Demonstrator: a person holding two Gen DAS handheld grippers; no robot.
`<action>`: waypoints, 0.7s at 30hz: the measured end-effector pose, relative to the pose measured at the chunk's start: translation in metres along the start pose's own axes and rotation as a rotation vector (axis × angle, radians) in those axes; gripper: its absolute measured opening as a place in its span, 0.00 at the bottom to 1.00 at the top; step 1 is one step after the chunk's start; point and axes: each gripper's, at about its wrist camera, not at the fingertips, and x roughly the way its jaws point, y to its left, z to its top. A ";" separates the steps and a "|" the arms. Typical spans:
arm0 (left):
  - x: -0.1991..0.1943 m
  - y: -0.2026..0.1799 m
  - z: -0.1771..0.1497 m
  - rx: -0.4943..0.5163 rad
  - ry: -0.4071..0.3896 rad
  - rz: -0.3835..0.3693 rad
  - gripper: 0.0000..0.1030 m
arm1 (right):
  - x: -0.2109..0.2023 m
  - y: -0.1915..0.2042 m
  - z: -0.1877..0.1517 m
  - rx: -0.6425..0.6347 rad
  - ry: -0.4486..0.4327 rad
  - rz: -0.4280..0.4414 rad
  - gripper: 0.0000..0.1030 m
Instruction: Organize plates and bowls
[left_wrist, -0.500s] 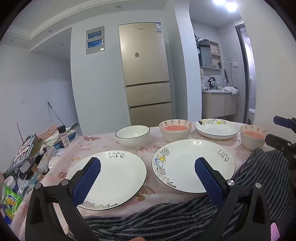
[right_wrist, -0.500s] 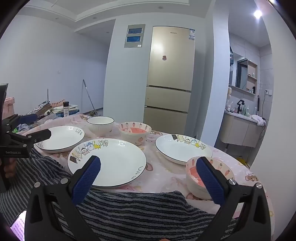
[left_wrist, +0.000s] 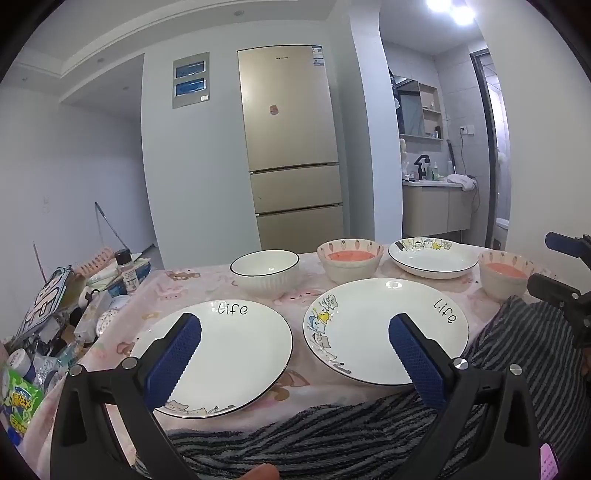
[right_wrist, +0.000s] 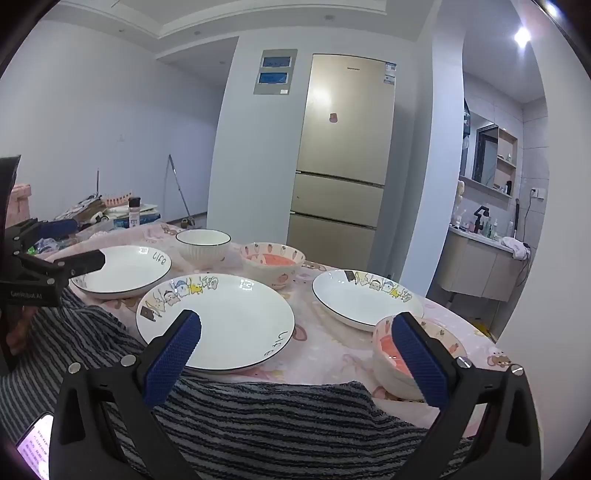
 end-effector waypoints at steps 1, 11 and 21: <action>0.001 0.000 0.000 0.003 0.001 -0.001 1.00 | 0.000 0.000 0.000 0.001 0.000 0.000 1.00; 0.000 -0.002 -0.001 0.011 0.000 -0.006 1.00 | -0.002 0.000 0.000 0.001 0.001 -0.001 1.00; 0.002 -0.005 -0.002 0.019 0.005 -0.006 1.00 | -0.001 -0.002 -0.001 0.006 -0.001 0.001 1.00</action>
